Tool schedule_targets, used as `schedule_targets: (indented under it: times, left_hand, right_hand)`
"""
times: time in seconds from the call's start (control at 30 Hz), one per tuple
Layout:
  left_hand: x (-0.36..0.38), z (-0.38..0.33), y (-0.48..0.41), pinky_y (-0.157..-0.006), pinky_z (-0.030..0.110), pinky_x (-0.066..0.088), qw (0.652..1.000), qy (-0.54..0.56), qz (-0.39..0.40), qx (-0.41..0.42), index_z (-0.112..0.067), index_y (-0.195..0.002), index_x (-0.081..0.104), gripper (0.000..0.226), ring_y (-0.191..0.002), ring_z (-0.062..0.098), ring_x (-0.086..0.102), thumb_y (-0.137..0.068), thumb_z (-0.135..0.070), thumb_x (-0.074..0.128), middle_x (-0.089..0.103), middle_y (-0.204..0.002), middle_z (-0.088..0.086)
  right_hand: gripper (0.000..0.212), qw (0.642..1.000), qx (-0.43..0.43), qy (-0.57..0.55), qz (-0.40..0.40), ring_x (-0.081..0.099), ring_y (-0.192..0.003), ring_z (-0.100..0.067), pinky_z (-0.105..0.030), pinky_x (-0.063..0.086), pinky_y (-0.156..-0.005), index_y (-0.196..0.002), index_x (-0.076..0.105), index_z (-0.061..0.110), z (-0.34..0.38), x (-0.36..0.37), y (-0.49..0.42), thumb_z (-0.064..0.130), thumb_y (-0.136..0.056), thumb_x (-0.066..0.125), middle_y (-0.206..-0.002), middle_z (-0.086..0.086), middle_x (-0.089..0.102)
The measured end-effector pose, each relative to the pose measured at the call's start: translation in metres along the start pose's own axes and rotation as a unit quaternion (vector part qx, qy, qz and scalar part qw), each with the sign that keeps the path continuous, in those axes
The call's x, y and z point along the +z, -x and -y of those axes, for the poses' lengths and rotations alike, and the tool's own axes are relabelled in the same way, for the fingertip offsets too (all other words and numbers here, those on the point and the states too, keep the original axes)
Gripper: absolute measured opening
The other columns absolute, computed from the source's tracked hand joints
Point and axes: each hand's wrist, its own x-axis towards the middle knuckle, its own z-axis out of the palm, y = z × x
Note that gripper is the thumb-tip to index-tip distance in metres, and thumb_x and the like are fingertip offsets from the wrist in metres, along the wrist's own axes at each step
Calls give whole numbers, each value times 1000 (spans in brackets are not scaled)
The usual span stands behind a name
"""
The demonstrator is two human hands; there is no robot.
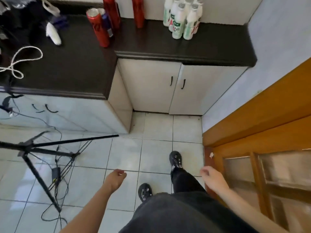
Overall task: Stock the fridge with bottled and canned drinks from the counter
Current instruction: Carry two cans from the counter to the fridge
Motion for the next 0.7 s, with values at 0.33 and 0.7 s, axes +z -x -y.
schedule_targets:
  times: [0.33,0.7]
  left_hand:
    - [21,-159,-78,-92,27,40,998,-48,48,-11,-9,-125,56,37,-114,26,56,-97,-32,48,60,-126,11]
    - [-47,-334,-114,-92,26,43,981,160,-55,92,-14,-119,59,28,-104,17,59,-94,-25,54,64,-112,2]
  right_hand:
    - [19,996,12,62,63,59,-95,-10,-28,49,-88,-107,58,20,36,-137,-144,29,-98,45,-105,2,63]
    - [19,984,-72,134,89,57,-96,-13,-24,45,-81,-108,59,22,156,-240,-267,30,-96,46,-107,2,61]
